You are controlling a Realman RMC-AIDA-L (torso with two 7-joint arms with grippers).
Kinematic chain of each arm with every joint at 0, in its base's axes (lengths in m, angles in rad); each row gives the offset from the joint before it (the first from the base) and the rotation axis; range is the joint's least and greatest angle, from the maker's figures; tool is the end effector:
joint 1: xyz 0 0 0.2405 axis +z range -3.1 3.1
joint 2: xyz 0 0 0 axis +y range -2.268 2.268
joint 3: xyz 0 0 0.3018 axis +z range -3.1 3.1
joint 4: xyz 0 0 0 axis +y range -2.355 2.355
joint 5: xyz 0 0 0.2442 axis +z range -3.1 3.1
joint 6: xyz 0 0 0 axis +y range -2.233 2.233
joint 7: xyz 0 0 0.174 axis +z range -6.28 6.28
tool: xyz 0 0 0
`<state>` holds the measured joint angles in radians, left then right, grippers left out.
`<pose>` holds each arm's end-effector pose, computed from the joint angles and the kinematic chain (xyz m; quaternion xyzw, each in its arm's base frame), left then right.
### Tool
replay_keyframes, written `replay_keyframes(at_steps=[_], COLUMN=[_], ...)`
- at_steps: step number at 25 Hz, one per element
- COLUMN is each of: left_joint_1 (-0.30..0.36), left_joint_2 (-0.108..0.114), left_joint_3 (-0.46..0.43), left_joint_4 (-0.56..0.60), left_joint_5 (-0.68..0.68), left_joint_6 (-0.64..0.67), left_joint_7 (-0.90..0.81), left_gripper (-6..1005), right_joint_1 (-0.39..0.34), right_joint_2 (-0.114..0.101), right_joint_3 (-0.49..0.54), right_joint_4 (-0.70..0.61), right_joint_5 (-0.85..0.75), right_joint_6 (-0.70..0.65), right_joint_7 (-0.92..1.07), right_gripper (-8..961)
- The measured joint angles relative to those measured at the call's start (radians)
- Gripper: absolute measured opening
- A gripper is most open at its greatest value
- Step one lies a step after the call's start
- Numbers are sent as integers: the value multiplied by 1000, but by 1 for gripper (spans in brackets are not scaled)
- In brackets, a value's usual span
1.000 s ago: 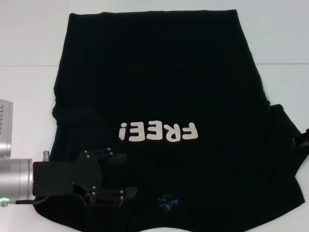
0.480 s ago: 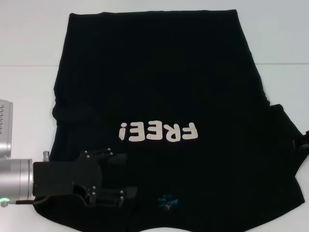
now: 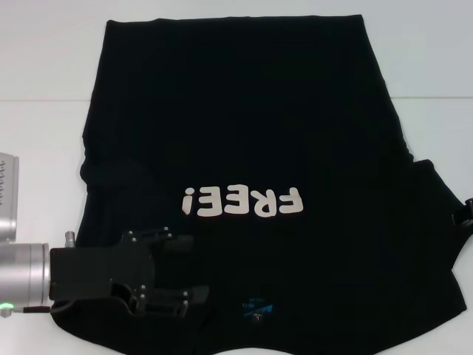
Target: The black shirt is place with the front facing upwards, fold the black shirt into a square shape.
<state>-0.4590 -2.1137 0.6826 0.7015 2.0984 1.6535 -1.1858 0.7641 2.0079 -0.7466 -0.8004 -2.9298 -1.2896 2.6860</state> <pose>-0.3209 0.3457 -0.0619 -0.9626 -0.1352 -0.2126 0.0995 0.3586 0.4698 0.0191 -0.7306 0.6027 -0.1204 0.2975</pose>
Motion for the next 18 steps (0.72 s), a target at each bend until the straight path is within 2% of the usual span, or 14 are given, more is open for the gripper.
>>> replay_keyframes(at_steps=[1, 7, 18], left_joint_1=[0, 0, 2], left_joint_2=[0, 1, 2], left_joint_3=[0, 0, -5], left_joint_4=[0, 0, -1], left_joint_5=[0, 0, 0], left_joint_6=[0, 0, -2], left_joint_7=[0, 0, -3], left_gripper=[875, 875, 876], right_joint_1=[0, 1, 7], right_joint_2=[0, 0, 2], right_joint_3=[-1, -2, -13], right_joint_4=[0, 0, -8], right_joint_5=[0, 0, 0], right_joint_6=[0, 0, 1], right_joint_7=[1, 1, 2], right_gripper=[643, 391, 140])
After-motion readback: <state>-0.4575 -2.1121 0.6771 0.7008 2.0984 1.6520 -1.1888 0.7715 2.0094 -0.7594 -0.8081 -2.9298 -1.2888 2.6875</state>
